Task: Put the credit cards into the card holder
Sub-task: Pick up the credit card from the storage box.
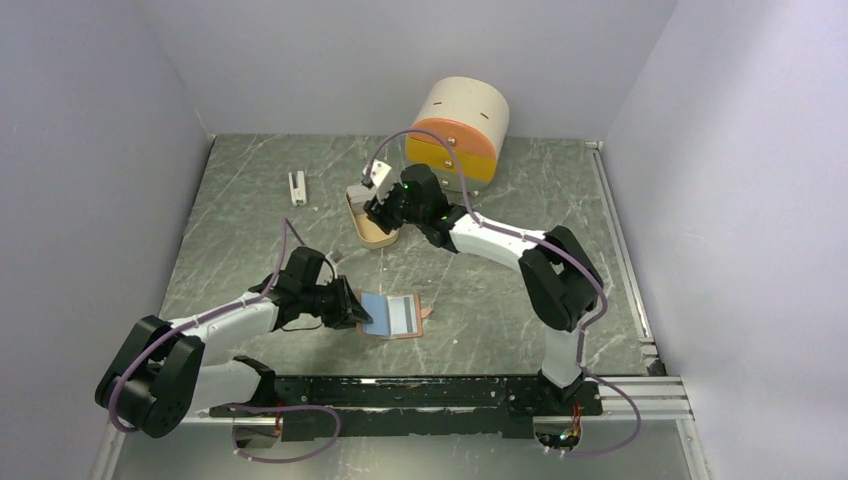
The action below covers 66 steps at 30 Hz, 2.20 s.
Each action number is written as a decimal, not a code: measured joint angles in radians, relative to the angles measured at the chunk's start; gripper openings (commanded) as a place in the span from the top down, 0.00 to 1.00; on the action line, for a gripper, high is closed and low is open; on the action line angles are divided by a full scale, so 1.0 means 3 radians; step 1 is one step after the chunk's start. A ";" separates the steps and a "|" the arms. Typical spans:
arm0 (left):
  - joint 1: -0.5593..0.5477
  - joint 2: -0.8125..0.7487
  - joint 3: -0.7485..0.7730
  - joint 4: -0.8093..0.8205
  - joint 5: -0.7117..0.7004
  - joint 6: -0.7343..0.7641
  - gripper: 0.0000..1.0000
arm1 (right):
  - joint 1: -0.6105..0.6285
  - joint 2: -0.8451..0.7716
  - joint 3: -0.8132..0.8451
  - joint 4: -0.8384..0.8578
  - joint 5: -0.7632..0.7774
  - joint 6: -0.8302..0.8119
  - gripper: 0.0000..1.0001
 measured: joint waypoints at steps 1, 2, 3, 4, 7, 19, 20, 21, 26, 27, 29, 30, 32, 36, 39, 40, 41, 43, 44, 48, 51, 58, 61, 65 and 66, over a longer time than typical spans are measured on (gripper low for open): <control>0.0003 -0.0001 -0.0020 0.0015 0.0010 -0.0011 0.75 | 0.0006 0.0053 0.0057 0.0014 0.0000 -0.0121 0.42; 0.0003 -0.0003 -0.0034 0.0023 0.0017 -0.0018 0.75 | 0.0009 0.0117 0.0121 0.0031 0.0004 -0.0253 0.41; 0.0003 -0.0003 -0.0047 0.0024 0.0023 -0.0022 0.75 | 0.0011 0.0195 0.0184 0.0043 0.0014 -0.0388 0.40; 0.0003 -0.0003 -0.0052 0.0022 0.0028 -0.0025 0.75 | 0.0011 0.0271 0.0256 0.0051 0.0023 -0.0512 0.39; 0.0003 -0.0004 -0.0052 0.0024 0.0048 -0.0031 0.75 | 0.0006 0.0537 0.0444 0.0070 0.0057 -0.0870 0.36; 0.0003 -0.0006 -0.0069 0.0080 0.0107 -0.0032 0.75 | -0.0023 0.1165 0.0987 -0.0132 0.0043 -0.1942 0.35; 0.0003 -0.0006 -0.0078 0.0088 0.0111 -0.0033 0.75 | -0.0025 0.1189 0.1019 -0.0132 0.0053 -0.2008 0.35; 0.0003 -0.0005 -0.0089 0.0090 0.0116 -0.0033 0.75 | -0.0027 0.1212 0.1041 -0.0132 0.0060 -0.2059 0.35; 0.0003 -0.0003 -0.0097 0.0109 0.0131 -0.0038 0.75 | -0.0034 0.1342 0.1153 -0.0175 0.0093 -0.2332 0.35; 0.0003 0.0003 -0.0097 0.0120 0.0135 -0.0043 0.75 | -0.0038 0.1363 0.1171 -0.0198 0.0093 -0.2383 0.35; 0.0003 0.0017 -0.0097 0.0137 0.0141 -0.0047 0.75 | -0.0045 0.1403 0.1205 -0.0247 0.0095 -0.2457 0.36; 0.0003 0.0028 -0.0097 0.0145 0.0142 -0.0047 0.75 | -0.0047 0.1418 0.1221 -0.0261 0.0103 -0.2481 0.37; 0.0003 0.0046 -0.0097 0.0149 0.0145 -0.0047 0.75 | -0.0052 0.1450 0.1253 -0.0259 0.0120 -0.2536 0.38; 0.0003 0.0064 -0.0097 0.0149 0.0150 -0.0047 0.75 | -0.0062 0.1474 0.1297 -0.0258 0.0149 -0.2571 0.42; 0.0003 0.0064 -0.0097 0.0149 0.0150 -0.0050 0.75 | -0.0070 0.1500 0.1322 -0.0230 0.0179 -0.2574 0.46; 0.0003 0.0064 -0.0097 0.0150 0.0150 -0.0055 0.75 | -0.0071 0.1503 0.1324 -0.0223 0.0179 -0.2574 0.47; 0.0003 0.0064 -0.0097 0.0150 0.0150 -0.0058 0.75 | -0.0074 0.1503 0.1324 -0.0217 0.0174 -0.2569 0.48; 0.0003 0.0064 -0.0097 0.0151 0.0150 -0.0066 0.75 | -0.0079 0.1503 0.1326 -0.0198 0.0161 -0.2556 0.50; 0.0003 0.0064 -0.0099 0.0156 0.0150 -0.0070 0.75 | -0.0084 0.1503 0.1326 -0.0195 0.0150 -0.2548 0.51; 0.0003 0.0069 -0.0114 0.0178 0.0151 -0.0081 0.75 | -0.0099 0.1503 0.1326 -0.0168 0.0134 -0.2538 0.54; 0.0003 0.0085 -0.0114 0.0179 0.0151 -0.0084 0.75 | -0.0109 0.1503 0.1326 -0.0154 0.0123 -0.2525 0.54; 0.0003 0.0089 -0.0134 0.0214 0.0153 -0.0095 0.75 | -0.0114 0.1493 0.1326 -0.0155 0.0111 -0.2523 0.57; 0.0003 0.0088 -0.0146 0.0224 0.0153 -0.0100 0.75 | -0.0121 0.1489 0.1326 -0.0156 0.0102 -0.2510 0.58; 0.0003 0.0088 -0.0160 0.0235 0.0153 -0.0108 0.75 | -0.0132 0.1484 0.1326 -0.0164 0.0076 -0.2495 0.58; 0.0003 0.0088 -0.0160 0.0238 0.0153 -0.0108 0.75 | -0.0135 0.1484 0.1326 -0.0168 0.0069 -0.2491 0.57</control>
